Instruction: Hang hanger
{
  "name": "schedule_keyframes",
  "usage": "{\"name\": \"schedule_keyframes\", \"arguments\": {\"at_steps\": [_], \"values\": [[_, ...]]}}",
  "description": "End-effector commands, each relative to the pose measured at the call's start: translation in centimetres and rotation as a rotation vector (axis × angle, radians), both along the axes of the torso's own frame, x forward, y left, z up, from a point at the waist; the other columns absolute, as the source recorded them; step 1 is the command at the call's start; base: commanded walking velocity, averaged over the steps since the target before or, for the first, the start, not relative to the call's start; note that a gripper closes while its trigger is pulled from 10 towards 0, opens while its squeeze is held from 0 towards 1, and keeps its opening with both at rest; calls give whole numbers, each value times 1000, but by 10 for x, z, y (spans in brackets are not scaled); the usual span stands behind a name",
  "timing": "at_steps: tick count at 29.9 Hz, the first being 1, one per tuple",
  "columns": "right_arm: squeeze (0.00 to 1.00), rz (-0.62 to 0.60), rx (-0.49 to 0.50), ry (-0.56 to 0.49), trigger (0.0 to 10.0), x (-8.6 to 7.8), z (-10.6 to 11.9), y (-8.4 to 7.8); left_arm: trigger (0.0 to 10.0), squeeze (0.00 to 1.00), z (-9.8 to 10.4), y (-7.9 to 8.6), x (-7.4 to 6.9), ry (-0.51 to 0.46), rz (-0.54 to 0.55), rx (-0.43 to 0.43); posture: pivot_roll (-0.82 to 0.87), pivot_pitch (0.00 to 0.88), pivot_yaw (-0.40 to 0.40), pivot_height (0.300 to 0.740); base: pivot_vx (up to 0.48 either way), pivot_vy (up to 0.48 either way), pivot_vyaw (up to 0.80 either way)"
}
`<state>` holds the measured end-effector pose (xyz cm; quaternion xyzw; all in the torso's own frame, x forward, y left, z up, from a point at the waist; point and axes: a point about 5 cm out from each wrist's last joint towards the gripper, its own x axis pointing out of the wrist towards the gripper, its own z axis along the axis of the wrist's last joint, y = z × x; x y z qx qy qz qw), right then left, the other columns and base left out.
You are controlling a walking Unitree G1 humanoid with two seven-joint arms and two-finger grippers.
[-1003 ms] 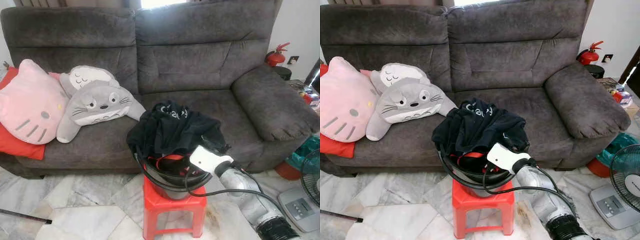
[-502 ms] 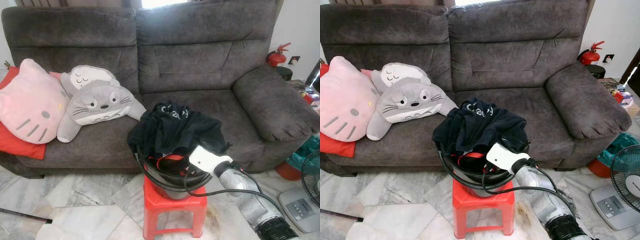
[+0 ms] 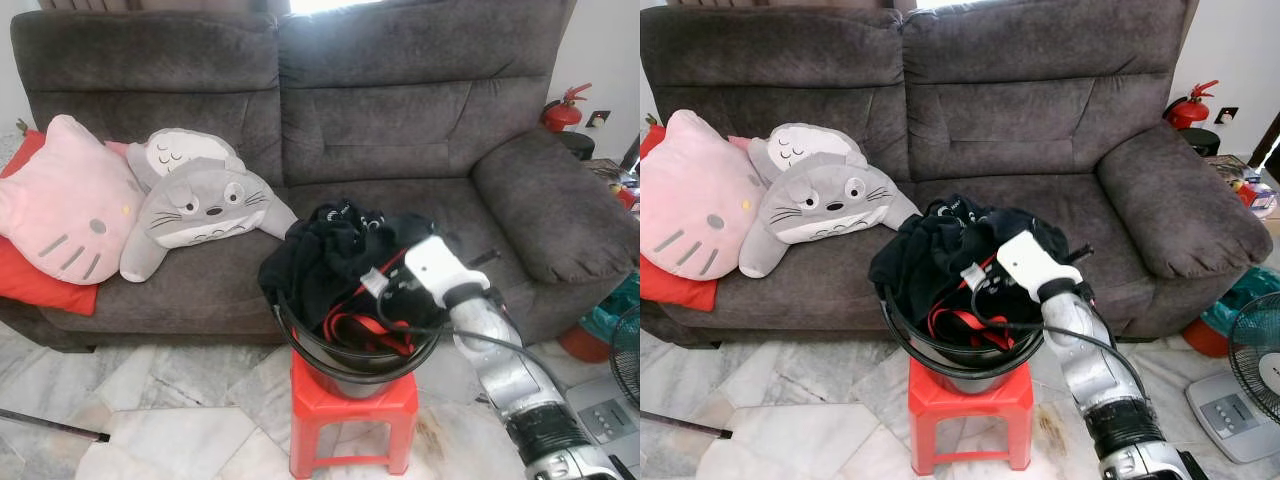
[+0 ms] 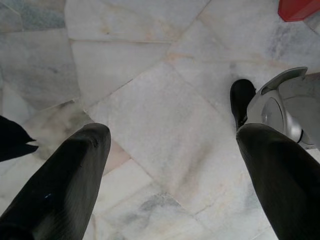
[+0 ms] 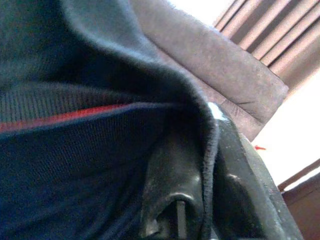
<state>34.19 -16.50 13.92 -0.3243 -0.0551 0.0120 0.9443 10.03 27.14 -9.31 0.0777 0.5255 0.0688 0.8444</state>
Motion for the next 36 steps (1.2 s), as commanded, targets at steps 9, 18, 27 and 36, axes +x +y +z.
{"name": "schedule_keyframes", "arguments": {"at_steps": [9,18,27,36], "values": [[0,66,176,-59,0,12,34,14,10000,0,0,5,-5,20,-5,23,-52,0,57,716,0,0,0],[0,101,-12,143,0,-5,4,9,10000,0,0,5,-6,27,-13,25,-59,0,55,716,0,0,0],[0,105,-32,152,0,-10,4,7,10000,0,0,5,-7,29,-14,25,-63,0,55,716,0,0,0],[0,105,-32,152,0,-10,4,7,10000,0,0,5,-7,29,-14,25,-63,0,55,716,0,0,0]]}}
